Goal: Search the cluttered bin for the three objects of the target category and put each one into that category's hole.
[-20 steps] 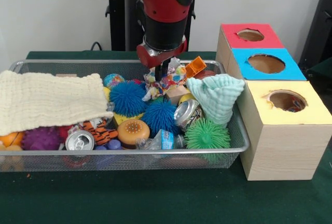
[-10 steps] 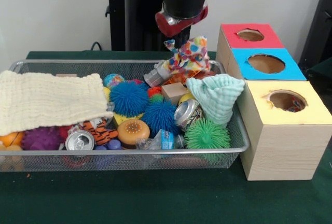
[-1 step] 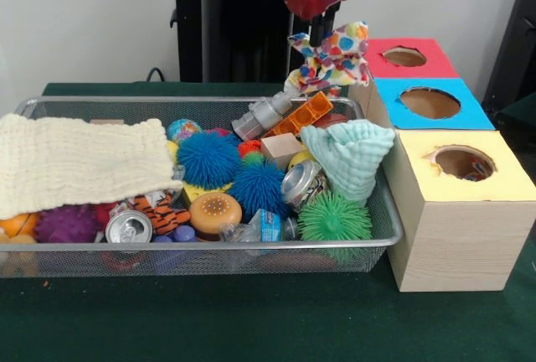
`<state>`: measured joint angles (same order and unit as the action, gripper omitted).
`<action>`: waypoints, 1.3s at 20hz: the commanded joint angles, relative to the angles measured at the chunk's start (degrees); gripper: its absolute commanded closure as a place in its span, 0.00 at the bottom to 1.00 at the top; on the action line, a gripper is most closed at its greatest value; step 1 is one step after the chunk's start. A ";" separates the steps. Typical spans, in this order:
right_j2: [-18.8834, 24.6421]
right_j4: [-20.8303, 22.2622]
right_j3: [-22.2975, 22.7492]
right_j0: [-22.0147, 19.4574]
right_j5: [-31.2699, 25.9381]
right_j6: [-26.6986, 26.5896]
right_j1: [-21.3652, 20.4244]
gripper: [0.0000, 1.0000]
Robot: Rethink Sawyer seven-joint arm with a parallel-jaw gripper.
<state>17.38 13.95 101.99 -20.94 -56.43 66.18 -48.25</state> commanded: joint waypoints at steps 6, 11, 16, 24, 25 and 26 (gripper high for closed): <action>4.54 -5.91 -1.52 2.65 -2.06 5.36 -3.51 1.00; 3.13 -6.32 -3.73 4.95 -0.40 8.00 -4.44 1.00; 2.64 -7.77 -5.05 7.03 -0.21 10.03 -3.94 1.00; 1.73 -10.22 -4.66 9.33 1.00 10.67 -4.45 1.00; 1.65 -10.40 -4.68 9.52 1.19 10.60 -4.40 1.00; 1.56 -10.52 -5.12 9.56 1.66 10.54 -3.81 1.00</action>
<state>17.97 5.68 97.94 -11.64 -56.44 66.18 -52.79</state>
